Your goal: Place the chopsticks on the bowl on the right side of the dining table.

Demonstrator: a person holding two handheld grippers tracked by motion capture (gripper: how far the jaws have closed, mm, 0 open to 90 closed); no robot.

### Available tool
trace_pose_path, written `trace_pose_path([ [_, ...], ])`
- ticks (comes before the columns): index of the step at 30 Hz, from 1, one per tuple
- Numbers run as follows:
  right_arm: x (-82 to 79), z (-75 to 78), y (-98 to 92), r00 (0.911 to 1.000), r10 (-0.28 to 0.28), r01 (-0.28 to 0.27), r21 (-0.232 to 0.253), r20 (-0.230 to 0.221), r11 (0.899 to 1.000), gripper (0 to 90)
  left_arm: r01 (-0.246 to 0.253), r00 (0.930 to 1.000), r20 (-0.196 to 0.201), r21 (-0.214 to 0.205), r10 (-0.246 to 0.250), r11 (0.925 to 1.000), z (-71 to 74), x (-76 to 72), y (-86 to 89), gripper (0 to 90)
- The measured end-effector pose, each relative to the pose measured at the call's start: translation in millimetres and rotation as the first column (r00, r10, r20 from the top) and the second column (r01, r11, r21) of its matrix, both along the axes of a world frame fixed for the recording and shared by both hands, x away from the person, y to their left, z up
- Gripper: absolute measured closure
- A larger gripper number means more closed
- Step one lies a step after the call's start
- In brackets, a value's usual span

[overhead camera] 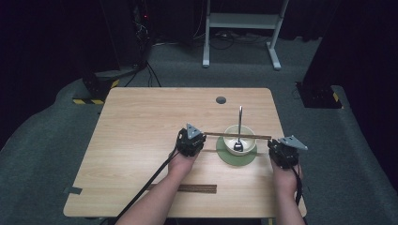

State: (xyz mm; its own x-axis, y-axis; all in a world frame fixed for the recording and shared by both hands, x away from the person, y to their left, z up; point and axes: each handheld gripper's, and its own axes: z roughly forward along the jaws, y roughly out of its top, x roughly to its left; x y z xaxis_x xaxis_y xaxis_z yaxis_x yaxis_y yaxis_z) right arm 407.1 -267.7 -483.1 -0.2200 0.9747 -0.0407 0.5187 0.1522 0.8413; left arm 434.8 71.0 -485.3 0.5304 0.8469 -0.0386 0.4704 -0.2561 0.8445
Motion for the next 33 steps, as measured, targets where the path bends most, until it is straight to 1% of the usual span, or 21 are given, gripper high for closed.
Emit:
trace_pose_path([
  [3,0.1,-0.1,0.0,1.0000,0.000,0.000,-0.001,0.000,1.000,76.6,0.007,1.0000,0.003,0.005,-0.007,1.0000,0.7,0.4,-0.7,79.8],
  [11,0.1,0.2,-0.7,1.0000,0.000,0.000,0.000,0.001,1.000,76.6,0.003,1.0000,0.000,0.009,-0.003,1.0000,1.1,0.6,-0.8,78.7],
  [18,0.4,0.4,-0.4,1.0000,0.004,-0.004,-0.003,0.004,1.000,78.7,0.001,1.0000,0.000,0.015,-0.001,0.9999,0.9,-0.2,0.0,78.1],
  [27,1.1,-0.4,0.6,1.0000,0.005,-0.005,-0.005,0.002,1.000,78.5,-0.005,1.0000,0.003,0.008,0.005,1.0000,1.4,-0.1,1.9,78.0],
  [33,0.9,-0.2,1.0,1.0000,0.008,-0.008,-0.007,0.005,1.000,78.4,-0.005,1.0000,0.003,0.010,0.005,0.9999,1.3,-0.3,2.3,78.0],
])
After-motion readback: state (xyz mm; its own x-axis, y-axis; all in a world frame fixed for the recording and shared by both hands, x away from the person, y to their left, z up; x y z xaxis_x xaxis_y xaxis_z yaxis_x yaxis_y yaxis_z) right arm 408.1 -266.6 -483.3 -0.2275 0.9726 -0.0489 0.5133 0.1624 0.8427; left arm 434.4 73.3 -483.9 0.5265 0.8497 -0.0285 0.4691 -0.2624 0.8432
